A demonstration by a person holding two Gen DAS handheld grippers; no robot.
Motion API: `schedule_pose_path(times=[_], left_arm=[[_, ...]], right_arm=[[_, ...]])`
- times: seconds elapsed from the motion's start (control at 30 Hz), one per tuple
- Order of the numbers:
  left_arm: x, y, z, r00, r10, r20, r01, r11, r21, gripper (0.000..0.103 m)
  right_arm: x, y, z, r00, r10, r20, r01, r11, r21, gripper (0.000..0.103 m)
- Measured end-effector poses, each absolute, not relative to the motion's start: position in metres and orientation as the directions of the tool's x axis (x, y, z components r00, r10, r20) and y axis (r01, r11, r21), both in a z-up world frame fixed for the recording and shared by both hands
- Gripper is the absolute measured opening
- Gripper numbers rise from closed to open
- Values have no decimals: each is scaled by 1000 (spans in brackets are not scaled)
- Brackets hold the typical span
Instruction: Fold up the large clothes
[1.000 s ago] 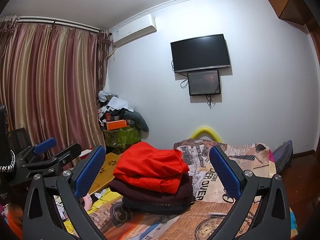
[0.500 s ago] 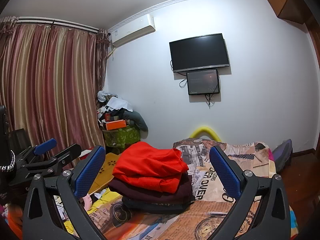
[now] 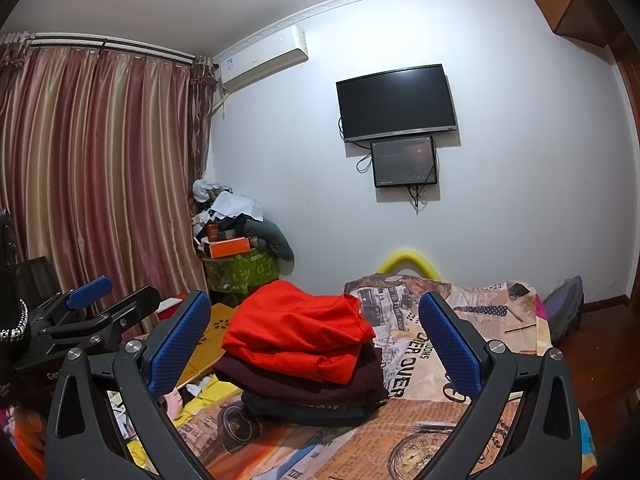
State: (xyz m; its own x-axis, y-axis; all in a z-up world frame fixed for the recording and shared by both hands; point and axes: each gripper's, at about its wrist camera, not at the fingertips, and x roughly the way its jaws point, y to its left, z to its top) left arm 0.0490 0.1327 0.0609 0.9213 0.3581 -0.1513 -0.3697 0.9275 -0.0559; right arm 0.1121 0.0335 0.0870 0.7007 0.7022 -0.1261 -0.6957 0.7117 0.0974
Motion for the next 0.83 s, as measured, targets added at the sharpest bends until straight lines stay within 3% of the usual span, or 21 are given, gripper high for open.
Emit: schedule_pose_path(times=[0.83], left_arm=[[52, 130, 61, 928, 341, -153, -353, 934, -56, 101]], right_arm=[[113, 33, 87, 713, 688, -134, -683, 725, 90, 103]])
